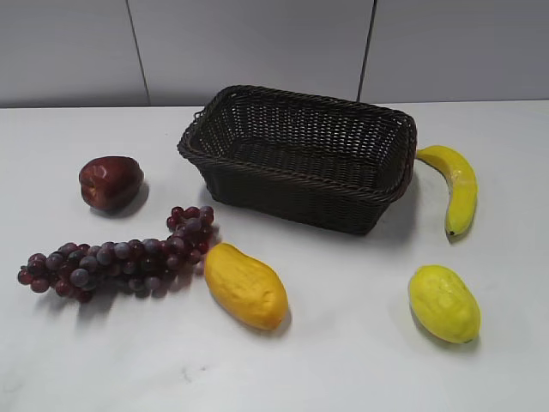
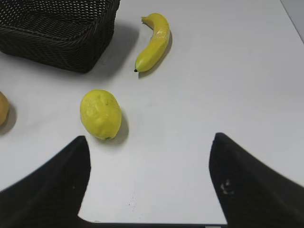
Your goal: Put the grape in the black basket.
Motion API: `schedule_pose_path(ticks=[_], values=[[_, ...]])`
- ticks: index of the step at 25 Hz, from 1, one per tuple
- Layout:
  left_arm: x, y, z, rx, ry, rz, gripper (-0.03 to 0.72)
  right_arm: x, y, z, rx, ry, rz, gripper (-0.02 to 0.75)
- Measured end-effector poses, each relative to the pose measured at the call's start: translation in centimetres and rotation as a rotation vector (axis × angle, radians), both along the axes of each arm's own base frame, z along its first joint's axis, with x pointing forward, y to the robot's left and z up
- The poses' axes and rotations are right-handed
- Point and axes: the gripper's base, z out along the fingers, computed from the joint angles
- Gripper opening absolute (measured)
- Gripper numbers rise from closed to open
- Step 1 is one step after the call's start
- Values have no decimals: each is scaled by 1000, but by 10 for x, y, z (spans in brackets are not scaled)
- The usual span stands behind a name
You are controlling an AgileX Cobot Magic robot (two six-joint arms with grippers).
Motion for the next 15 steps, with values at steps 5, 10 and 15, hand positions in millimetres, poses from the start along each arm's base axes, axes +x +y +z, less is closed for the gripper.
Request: schedule_pose_path(ticks=[5,10,15], values=[[55,-2,5,50,119,-110,589,0,0,0,0,0,0,591],[111,-13,-2,114,255,-304,589,0,0,0,0,0,0,591],[161,-45,-8,193,328,-529,588,0,0,0,0,0,0,591]])
